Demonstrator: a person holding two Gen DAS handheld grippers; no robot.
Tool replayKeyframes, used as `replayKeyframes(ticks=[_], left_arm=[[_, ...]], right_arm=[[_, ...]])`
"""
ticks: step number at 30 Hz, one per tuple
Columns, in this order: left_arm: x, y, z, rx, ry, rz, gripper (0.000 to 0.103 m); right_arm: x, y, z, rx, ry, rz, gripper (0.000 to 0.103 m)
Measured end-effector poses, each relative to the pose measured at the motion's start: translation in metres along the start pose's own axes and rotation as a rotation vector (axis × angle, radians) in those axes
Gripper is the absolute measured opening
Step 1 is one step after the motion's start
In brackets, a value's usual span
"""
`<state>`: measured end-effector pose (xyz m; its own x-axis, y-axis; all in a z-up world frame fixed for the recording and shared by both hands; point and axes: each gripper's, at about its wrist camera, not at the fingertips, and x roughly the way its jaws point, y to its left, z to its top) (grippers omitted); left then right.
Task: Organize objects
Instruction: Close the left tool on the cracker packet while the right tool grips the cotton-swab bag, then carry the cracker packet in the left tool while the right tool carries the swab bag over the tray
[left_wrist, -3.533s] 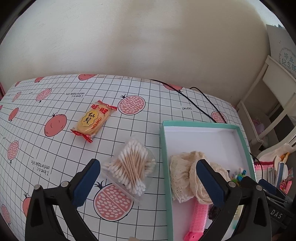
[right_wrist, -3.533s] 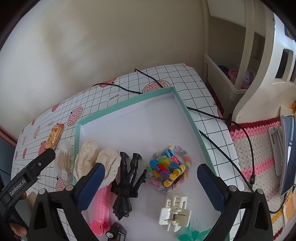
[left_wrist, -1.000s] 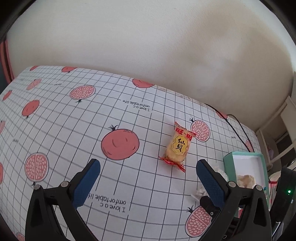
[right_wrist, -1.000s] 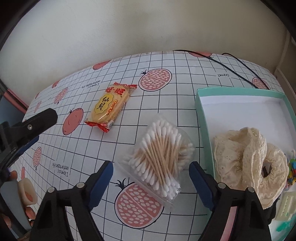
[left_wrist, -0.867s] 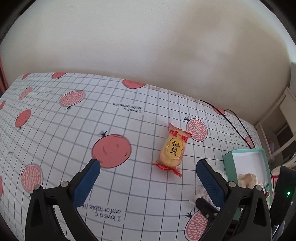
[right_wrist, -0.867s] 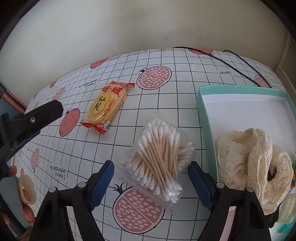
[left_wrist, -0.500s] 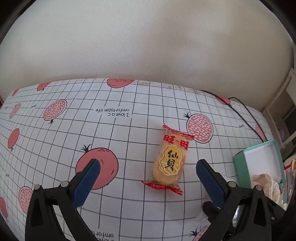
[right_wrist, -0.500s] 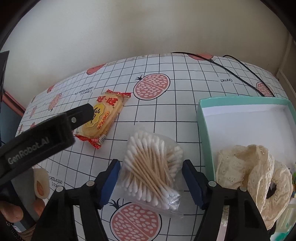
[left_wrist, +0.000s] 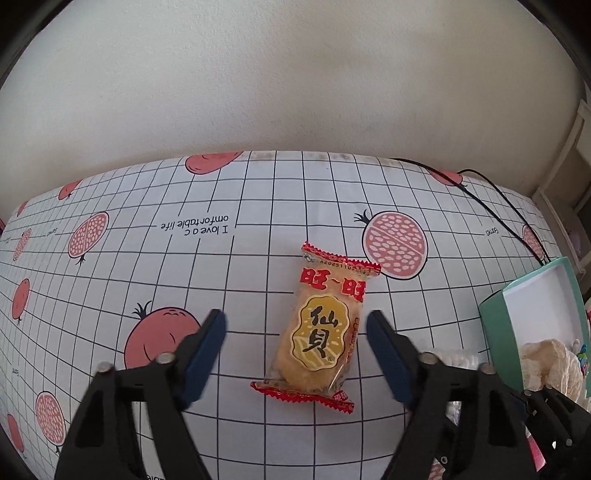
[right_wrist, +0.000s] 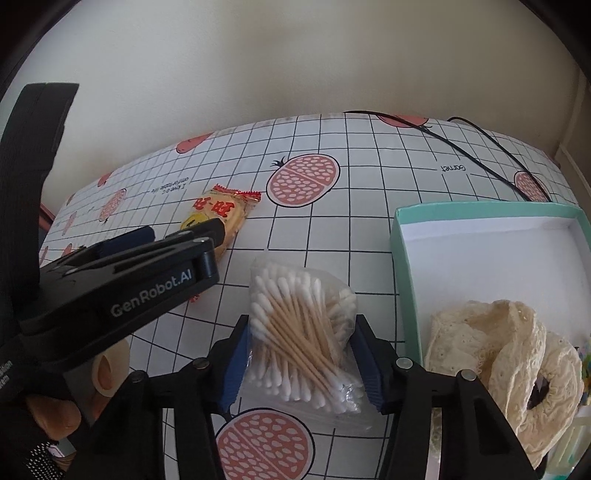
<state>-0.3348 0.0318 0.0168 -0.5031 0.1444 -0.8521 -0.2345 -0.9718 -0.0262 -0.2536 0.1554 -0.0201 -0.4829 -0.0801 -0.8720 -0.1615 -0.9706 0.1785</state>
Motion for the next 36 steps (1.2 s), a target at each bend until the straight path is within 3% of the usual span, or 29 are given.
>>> replayKeyframes(ticks=[5, 9, 24, 36], left_arm=[[0.001, -0.002, -0.001, 0.003, 0.016, 0.008, 0.045], [-0.003, -0.002, -0.005, 0.002, 0.022, 0.023, 0.040], [-0.045, 0.022, -0.053, -0.106, 0.054, 0.061, 0.038], [-0.102, 0.027, -0.097, -0.173, 0.040, 0.043, 0.038]], right_arm=[[-0.001, 0.000, -0.002, -0.010, -0.001, 0.009, 0.054], [-0.003, -0.001, -0.004, -0.017, 0.005, 0.018, 0.052], [-0.025, 0.004, -0.032, -0.059, 0.076, 0.031, 0.049], [-0.091, 0.011, -0.062, -0.097, 0.055, 0.038, 0.049]])
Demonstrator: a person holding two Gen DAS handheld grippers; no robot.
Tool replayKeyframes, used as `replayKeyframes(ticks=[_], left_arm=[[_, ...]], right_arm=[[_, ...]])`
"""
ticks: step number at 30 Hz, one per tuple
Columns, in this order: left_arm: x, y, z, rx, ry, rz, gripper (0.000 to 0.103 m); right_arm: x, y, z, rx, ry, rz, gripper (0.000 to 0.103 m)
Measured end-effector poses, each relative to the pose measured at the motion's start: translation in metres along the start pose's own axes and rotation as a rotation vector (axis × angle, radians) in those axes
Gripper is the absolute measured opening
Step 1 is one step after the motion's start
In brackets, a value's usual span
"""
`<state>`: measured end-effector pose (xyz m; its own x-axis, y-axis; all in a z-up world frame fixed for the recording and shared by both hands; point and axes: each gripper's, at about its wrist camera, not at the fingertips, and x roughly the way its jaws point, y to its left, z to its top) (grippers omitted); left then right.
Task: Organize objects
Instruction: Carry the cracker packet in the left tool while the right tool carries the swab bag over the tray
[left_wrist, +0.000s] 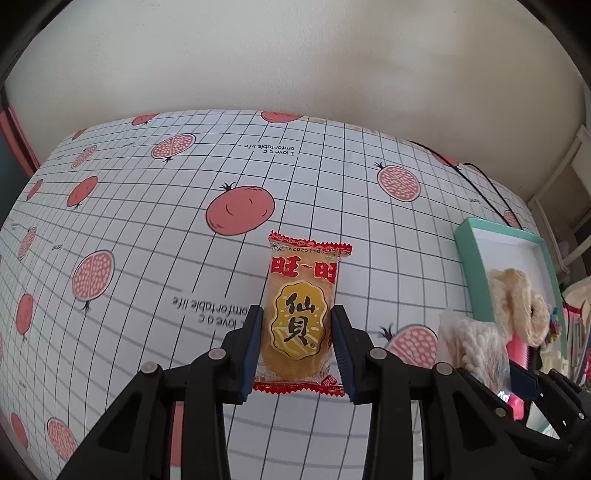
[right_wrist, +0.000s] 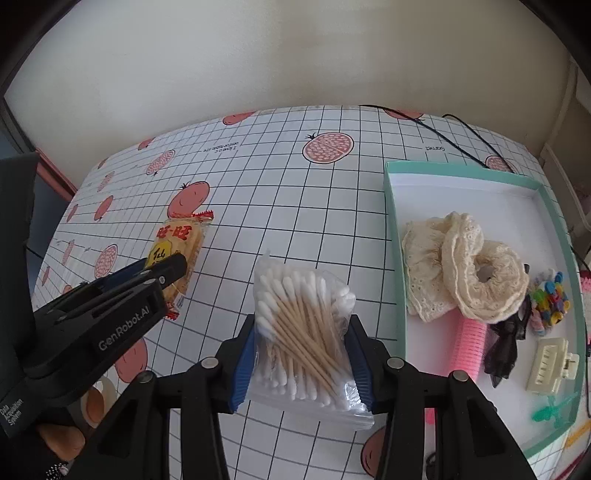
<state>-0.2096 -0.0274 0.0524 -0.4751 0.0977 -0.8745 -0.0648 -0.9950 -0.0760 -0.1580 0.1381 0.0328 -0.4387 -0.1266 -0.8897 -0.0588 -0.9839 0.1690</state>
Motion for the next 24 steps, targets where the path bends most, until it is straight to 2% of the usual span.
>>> replayKeyframes(ticks=[14, 18, 24], left_arm=[[-0.077, -0.017, -0.049, -0.013, -0.063, -0.092, 0.038], [-0.091, -0.028, -0.060, 0.006, -0.083, -0.099, 0.038], [-0.105, -0.052, -0.075, 0.045, -0.102, -0.118, 0.038]], right_arm=[[-0.080, -0.015, -0.043, 0.000, -0.087, -0.030, 0.049], [-0.096, -0.030, -0.053, 0.037, -0.106, -0.006, 0.049], [-0.105, -0.060, -0.059, 0.064, -0.116, -0.028, 0.049]])
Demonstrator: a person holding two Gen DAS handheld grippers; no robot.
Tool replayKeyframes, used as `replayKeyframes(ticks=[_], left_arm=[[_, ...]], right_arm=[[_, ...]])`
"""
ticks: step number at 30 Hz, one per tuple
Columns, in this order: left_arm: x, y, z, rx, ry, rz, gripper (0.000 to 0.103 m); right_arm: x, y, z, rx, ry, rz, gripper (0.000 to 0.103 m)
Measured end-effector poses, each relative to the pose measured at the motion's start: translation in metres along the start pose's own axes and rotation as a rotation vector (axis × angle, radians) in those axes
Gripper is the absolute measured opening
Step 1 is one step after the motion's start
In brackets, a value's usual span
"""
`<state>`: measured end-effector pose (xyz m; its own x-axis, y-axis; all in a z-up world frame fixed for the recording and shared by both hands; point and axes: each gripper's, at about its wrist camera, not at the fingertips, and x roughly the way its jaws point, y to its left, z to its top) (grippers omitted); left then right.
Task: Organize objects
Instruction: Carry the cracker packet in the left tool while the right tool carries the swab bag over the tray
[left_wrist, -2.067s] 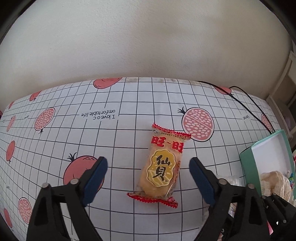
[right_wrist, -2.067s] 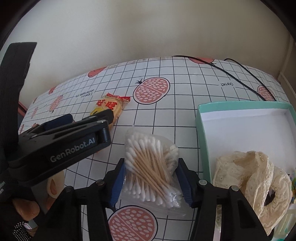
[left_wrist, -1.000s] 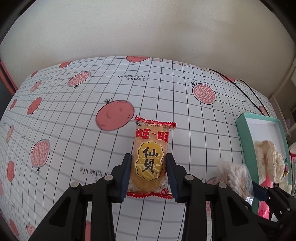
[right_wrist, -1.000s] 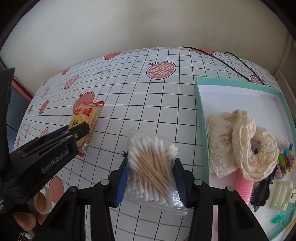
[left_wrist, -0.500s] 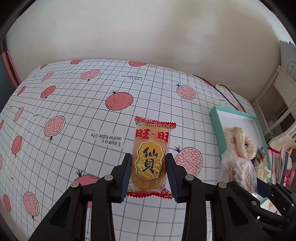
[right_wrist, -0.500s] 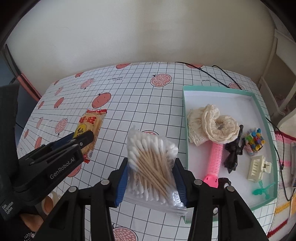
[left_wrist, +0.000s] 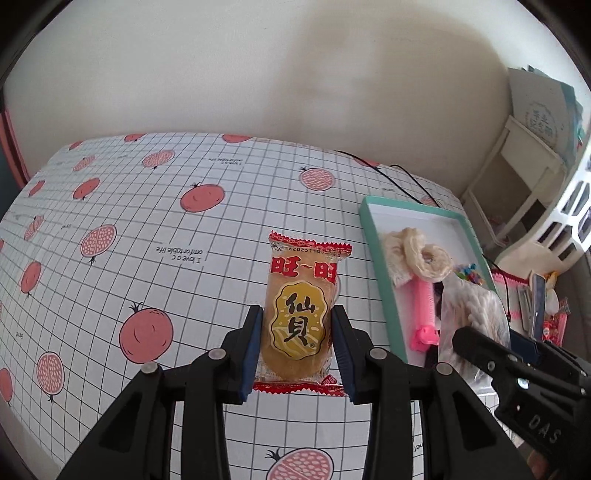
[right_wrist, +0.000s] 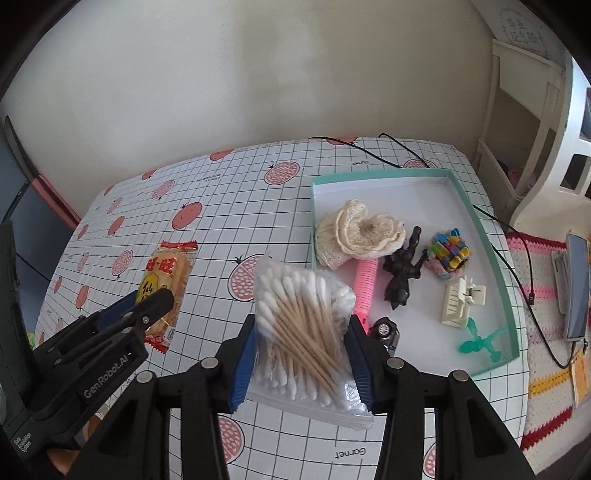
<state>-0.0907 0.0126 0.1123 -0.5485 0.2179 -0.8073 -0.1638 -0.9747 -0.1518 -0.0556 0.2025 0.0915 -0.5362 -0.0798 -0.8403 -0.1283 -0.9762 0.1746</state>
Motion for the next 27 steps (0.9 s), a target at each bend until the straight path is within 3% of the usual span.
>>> replayKeyframes(ticks=[17, 27], left_arm=[[0.020, -0.096, -0.015, 0.091, 0.007, -0.140, 0.038], [0.049, -0.139, -0.023, 0.161, 0.044, -0.181, 0.038]], right_arm=[[-0.002, -0.107, -0.008, 0.181, -0.016, -0.062, 0.049], [0.014, -0.140, -0.013, 0.246, 0.006, -0.074, 0.049]])
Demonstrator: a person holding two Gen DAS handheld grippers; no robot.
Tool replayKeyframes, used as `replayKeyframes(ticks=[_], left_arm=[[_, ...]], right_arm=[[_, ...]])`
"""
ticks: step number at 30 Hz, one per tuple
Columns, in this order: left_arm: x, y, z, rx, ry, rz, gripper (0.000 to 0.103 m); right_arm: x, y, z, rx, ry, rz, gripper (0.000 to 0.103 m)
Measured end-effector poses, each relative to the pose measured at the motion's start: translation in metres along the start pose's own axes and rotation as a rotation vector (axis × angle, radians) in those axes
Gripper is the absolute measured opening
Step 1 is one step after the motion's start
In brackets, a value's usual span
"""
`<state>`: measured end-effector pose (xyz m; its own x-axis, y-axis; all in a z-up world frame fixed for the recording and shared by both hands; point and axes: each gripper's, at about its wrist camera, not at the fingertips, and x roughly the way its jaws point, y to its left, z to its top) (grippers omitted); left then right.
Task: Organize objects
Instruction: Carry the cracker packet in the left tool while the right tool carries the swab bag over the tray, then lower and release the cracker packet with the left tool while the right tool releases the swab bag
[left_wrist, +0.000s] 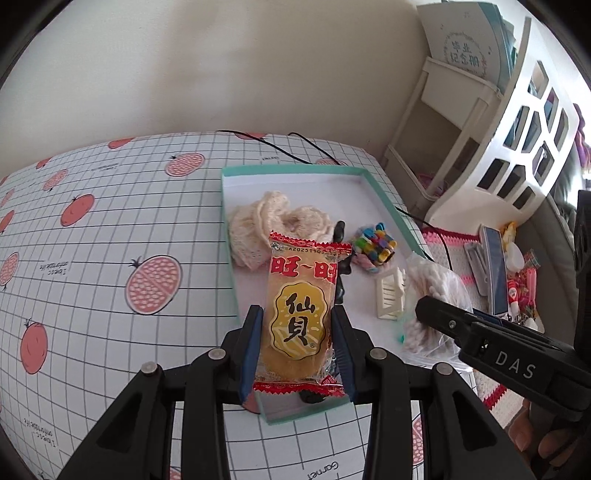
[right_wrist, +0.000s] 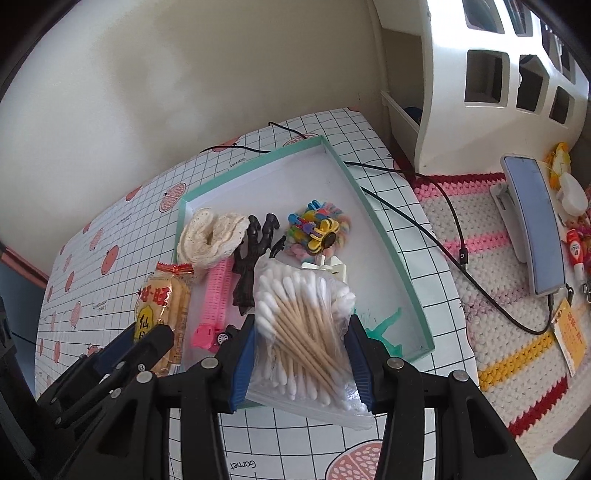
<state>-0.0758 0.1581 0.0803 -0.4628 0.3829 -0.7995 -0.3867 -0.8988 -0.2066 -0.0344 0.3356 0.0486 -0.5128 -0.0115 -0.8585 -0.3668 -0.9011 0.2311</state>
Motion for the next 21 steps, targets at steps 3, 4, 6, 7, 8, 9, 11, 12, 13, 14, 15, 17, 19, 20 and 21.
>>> replayKeyframes(ticks=[3, 4, 6, 7, 8, 9, 11, 12, 13, 14, 15, 17, 19, 20, 21], left_arm=[[0.010, -0.008, -0.001, 0.036, 0.006, 0.006, 0.038], [0.013, -0.009, -0.001, 0.041, 0.010, 0.009, 0.038], [0.019, -0.010, -0.001, 0.038, 0.017, 0.007, 0.038], [0.022, -0.010, -0.001, 0.035, 0.020, 0.005, 0.038], [0.024, -0.011, -0.001, 0.033, 0.025, 0.007, 0.038], [0.027, -0.011, -0.001, 0.031, 0.028, 0.007, 0.038], [0.032, -0.010, -0.001, 0.030, 0.033, 0.005, 0.038], [0.034, -0.011, -0.001, 0.031, 0.037, 0.005, 0.038], [0.037, -0.011, -0.001, 0.031, 0.041, 0.006, 0.038], [0.038, -0.011, -0.001, 0.031, 0.041, 0.003, 0.038], [0.039, -0.011, -0.001, 0.033, 0.042, 0.002, 0.038], [0.039, -0.012, -0.001, 0.031, 0.038, 0.002, 0.039], [0.039, -0.011, 0.000, 0.024, 0.039, -0.005, 0.038], [0.039, -0.010, 0.000, 0.020, 0.039, -0.008, 0.038], [0.039, -0.010, -0.001, 0.019, 0.041, -0.011, 0.038]], right_arm=[[0.007, -0.003, 0.000, 0.000, 0.010, -0.015, 0.049], [0.009, -0.004, 0.000, 0.002, 0.013, -0.017, 0.049], [0.014, -0.006, 0.001, 0.006, 0.020, -0.018, 0.049], [0.017, -0.007, 0.001, 0.007, 0.024, -0.018, 0.049], [0.019, -0.008, 0.001, 0.008, 0.026, -0.020, 0.049], [0.020, -0.008, 0.001, 0.008, 0.027, -0.021, 0.049], [0.022, -0.008, 0.002, 0.008, 0.027, -0.020, 0.049], [0.023, -0.008, 0.002, 0.008, 0.027, -0.020, 0.049], [0.024, -0.008, 0.002, 0.009, 0.029, -0.019, 0.049], [0.026, -0.008, 0.002, 0.010, 0.031, -0.018, 0.049], [0.027, -0.009, 0.002, 0.011, 0.034, -0.020, 0.049], [0.030, -0.010, 0.002, 0.014, 0.040, -0.021, 0.050], [0.031, -0.010, 0.001, 0.012, 0.040, -0.020, 0.051], [0.031, -0.009, 0.001, 0.010, 0.038, -0.022, 0.051], [0.031, -0.009, 0.001, 0.008, 0.036, -0.023, 0.051]])
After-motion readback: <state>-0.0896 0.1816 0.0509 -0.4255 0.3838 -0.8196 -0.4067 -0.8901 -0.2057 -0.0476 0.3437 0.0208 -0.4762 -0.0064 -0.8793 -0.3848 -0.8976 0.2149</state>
